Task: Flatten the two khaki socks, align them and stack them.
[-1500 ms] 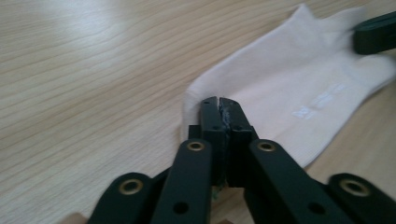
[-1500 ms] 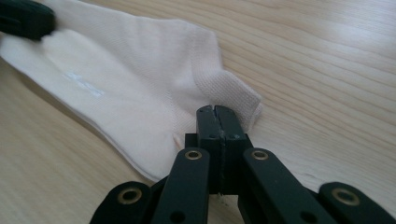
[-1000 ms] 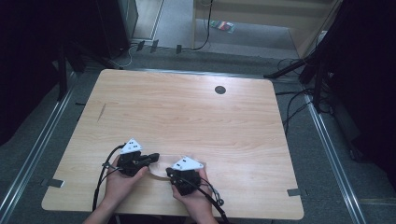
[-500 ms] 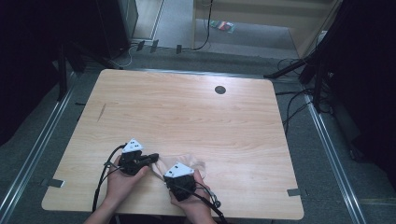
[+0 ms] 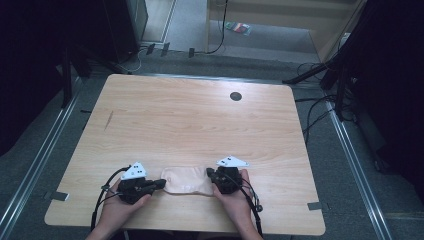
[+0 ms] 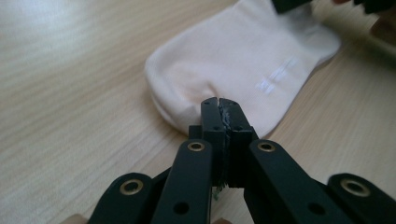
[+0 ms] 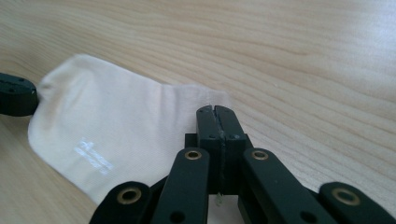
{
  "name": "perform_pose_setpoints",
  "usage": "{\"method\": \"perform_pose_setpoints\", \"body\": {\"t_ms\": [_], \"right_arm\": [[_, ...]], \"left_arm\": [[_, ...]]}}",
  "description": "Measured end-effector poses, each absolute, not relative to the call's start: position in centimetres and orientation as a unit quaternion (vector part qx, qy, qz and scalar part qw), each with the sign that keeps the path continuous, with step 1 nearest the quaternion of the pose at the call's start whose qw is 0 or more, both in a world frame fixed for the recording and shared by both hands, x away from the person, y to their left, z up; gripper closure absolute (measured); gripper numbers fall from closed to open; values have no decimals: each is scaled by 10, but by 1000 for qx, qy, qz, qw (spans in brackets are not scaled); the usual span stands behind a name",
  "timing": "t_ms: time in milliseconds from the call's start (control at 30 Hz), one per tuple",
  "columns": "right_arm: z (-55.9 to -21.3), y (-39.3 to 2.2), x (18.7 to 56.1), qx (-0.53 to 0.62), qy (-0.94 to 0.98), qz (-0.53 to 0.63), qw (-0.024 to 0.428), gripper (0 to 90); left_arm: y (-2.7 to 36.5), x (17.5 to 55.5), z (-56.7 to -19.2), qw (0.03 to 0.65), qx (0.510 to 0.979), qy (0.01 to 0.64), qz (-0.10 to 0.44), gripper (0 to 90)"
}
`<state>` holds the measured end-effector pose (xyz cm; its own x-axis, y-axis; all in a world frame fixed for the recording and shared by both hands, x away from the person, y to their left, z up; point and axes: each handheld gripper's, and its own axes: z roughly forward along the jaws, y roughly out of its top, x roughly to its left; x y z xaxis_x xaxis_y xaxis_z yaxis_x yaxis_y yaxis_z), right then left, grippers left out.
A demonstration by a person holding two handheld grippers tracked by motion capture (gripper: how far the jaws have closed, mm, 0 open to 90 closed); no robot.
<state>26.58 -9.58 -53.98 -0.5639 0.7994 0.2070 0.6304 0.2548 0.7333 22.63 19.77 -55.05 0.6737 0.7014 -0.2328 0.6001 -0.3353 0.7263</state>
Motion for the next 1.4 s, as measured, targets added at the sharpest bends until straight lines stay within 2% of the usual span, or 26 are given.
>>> {"method": "perform_pose_setpoints", "body": {"t_ms": [200, 300, 400, 467, 533, 633, 667, 767, 800, 833, 1033, 1400], "right_arm": [[-542, -98, 270, 463, 784, 396, 118, 900], [-539, -102, 269, 453, 775, 423, 119, 900], [-530, -109, 265, 453, 765, 440, 127, 900], [-525, -117, 263, 454, 757, 450, 133, 884], [-520, -128, 263, 457, 748, 461, 141, 757], [-514, -147, 264, 456, 737, 474, 153, 500], [-513, -154, 264, 458, 735, 476, 151, 387], [-513, -171, 263, 471, 730, 467, 161, 116], [-514, -176, 262, 477, 729, 461, 167, 68], [-515, -184, 261, 477, 730, 459, 170, 13], [-523, -214, 256, 484, 722, 462, 178, 0], [-533, -250, 245, 499, 712, 452, 196, 0]], "left_arm": [[202, 229, -554, 422, 804, 416, 52, 900], [208, 228, -550, 457, 787, 413, 39, 852], [219, 227, -542, 498, 758, 416, 56, 808], [226, 226, -539, 516, 742, 420, 75, 739], [234, 224, -536, 537, 723, 424, 99, 659], [246, 221, -533, 545, 707, 434, 124, 479], [249, 220, -533, 539, 706, 441, 131, 378], [258, 216, -531, 525, 700, 459, 151, 213], [263, 215, -531, 527, 695, 465, 150, 148], [266, 214, -531, 532, 690, 467, 151, 132], [291, 208, -536, 544, 678, 469, 154, 29], [326, 204, -545, 515, 654, 520, 192, 29]]}}
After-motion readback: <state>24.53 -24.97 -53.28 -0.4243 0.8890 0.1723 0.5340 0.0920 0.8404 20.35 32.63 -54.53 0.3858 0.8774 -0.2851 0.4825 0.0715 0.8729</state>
